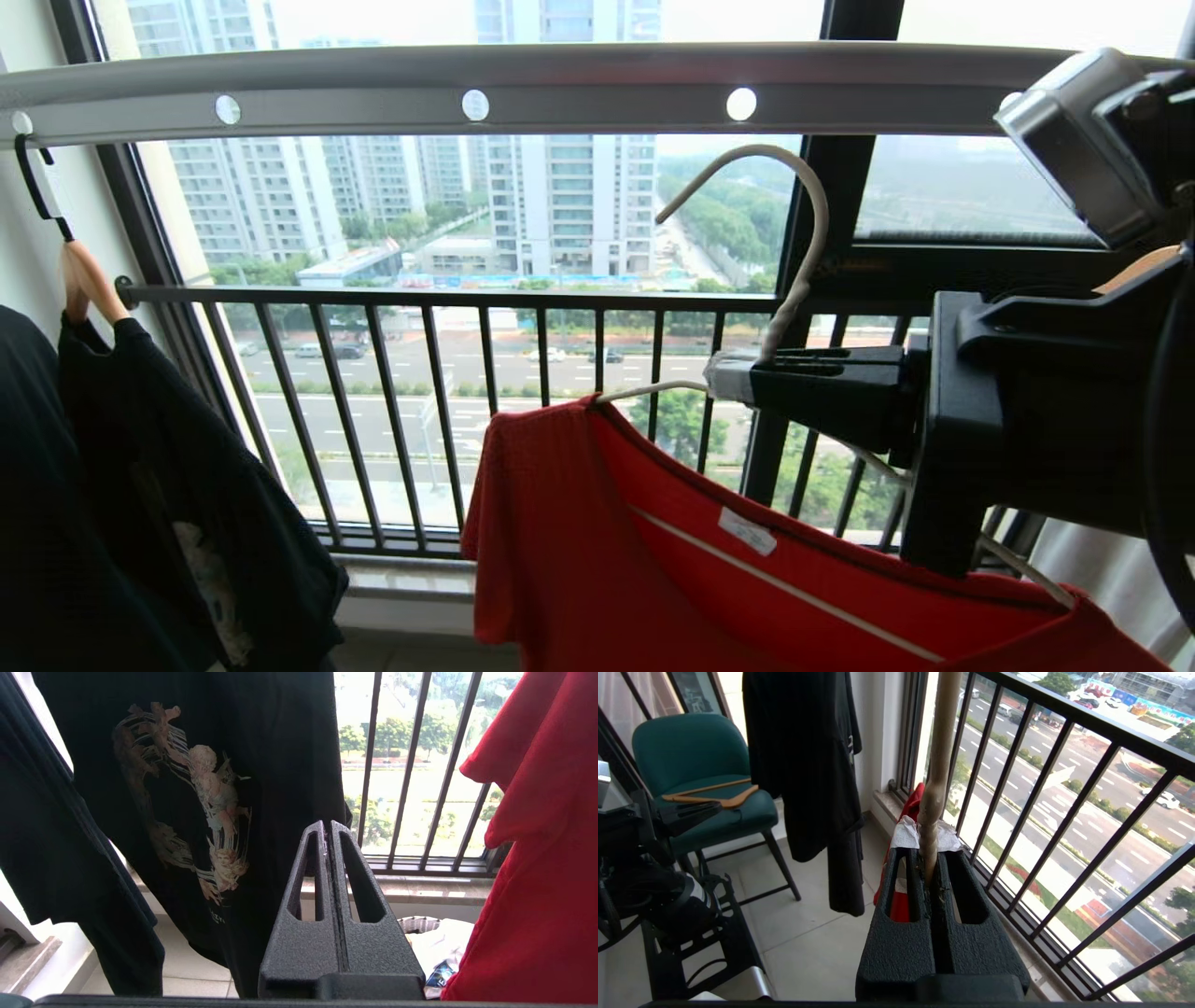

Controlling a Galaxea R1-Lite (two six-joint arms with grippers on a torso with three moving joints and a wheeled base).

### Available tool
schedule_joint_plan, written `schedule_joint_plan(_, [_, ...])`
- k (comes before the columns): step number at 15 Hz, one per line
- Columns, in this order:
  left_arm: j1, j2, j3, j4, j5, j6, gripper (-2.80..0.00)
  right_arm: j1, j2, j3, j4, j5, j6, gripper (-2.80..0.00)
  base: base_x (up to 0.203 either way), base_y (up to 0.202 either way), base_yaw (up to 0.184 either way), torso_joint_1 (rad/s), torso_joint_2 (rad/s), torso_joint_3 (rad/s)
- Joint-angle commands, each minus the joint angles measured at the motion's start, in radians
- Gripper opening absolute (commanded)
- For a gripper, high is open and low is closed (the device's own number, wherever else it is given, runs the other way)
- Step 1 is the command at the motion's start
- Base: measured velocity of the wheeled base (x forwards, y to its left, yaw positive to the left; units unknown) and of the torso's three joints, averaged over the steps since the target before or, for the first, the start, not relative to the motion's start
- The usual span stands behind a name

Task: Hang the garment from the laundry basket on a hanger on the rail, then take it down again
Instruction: Take the clothes off the clothes rack

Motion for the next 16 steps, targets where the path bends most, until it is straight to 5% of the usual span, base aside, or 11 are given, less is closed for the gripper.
schedule_joint_plan(1, [0.000,0.001,0.000,0.000,0.001,0.000,-2.80,-0.002,0.032,0.000,-0.002,0.001,0.003,-2.80,0.000,0.000,0.000,0.000,0.00,0.000])
schedule_joint_plan(16, [0.000,0.003,-0.005,0.006,0.000,0.016,-2.80,-0.050,0.040,0.020,-0.026,-0.002,0.000,-2.80,0.000,0.000,0.000,0.000,0.00,0.000])
